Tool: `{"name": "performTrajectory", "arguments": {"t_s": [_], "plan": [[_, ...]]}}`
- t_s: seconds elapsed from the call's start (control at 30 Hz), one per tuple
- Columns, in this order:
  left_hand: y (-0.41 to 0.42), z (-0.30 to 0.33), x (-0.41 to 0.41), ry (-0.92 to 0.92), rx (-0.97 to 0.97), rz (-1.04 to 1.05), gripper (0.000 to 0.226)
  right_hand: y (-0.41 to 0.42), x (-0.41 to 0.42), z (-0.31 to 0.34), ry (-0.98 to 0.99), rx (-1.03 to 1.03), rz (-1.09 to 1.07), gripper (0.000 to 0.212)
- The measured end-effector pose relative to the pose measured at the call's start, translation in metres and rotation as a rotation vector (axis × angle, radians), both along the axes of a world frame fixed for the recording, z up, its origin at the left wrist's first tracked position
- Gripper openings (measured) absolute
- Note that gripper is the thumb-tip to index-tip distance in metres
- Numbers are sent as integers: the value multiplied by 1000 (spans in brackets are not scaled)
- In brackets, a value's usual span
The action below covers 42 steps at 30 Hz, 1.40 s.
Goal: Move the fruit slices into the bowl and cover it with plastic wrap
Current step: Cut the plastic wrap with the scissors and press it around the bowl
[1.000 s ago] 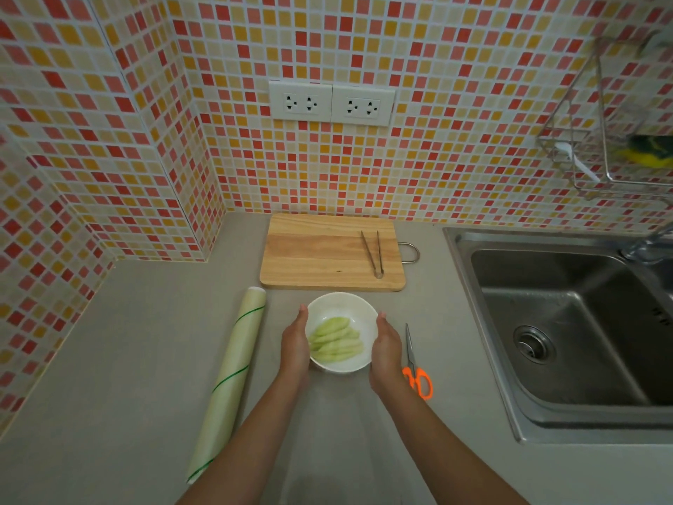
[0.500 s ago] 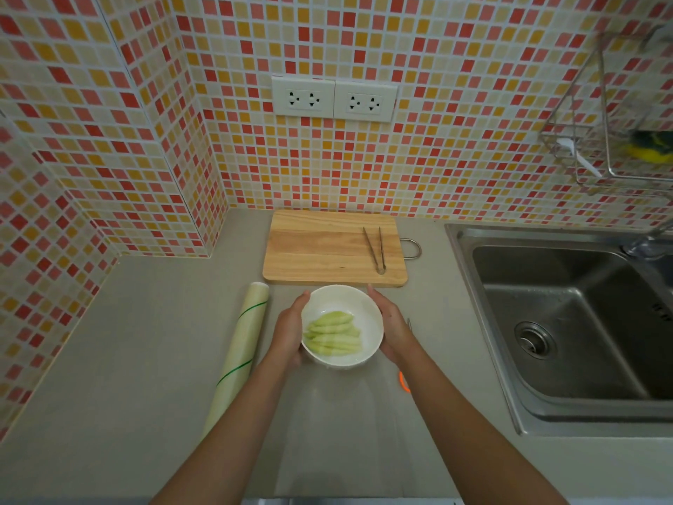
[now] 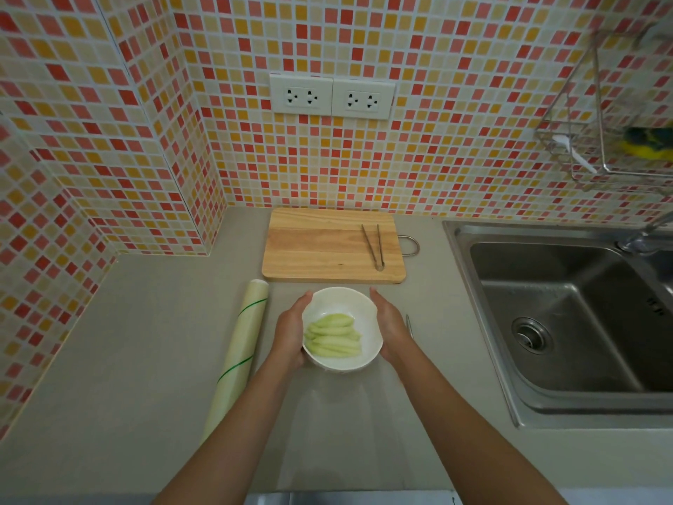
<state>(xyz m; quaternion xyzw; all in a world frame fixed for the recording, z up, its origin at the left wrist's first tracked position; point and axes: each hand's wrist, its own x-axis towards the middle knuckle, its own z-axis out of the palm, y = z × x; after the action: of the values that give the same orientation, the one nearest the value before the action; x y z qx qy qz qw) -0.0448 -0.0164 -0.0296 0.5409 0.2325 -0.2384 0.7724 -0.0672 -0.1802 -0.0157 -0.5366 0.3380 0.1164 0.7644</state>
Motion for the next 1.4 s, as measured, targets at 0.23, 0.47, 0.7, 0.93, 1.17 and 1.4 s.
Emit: {"name": "performTrajectory", "arguments": {"t_s": [0.23,0.47,0.7,0.93,1.17,1.4], "plan": [[4,8,5,-10,-11,21,48,11,-8,-8,-200,101,-60,40],[1,10,-1,-83,-15,-65,60,4,-6,3,-223,-2,-142,28],[-9,-6,-17,-115,114,222,31,22,-21,-9,-303,134,-306,53],[-13,-10,-31,11,28,402,31,38,-26,-16,-297,202,-383,51],[-16,-4,-25,-33,64,410,31,42,-30,-24,-320,240,-419,52],[-12,-4,-23,-66,38,366,33,30,-23,-18,-329,152,-250,44]]}}
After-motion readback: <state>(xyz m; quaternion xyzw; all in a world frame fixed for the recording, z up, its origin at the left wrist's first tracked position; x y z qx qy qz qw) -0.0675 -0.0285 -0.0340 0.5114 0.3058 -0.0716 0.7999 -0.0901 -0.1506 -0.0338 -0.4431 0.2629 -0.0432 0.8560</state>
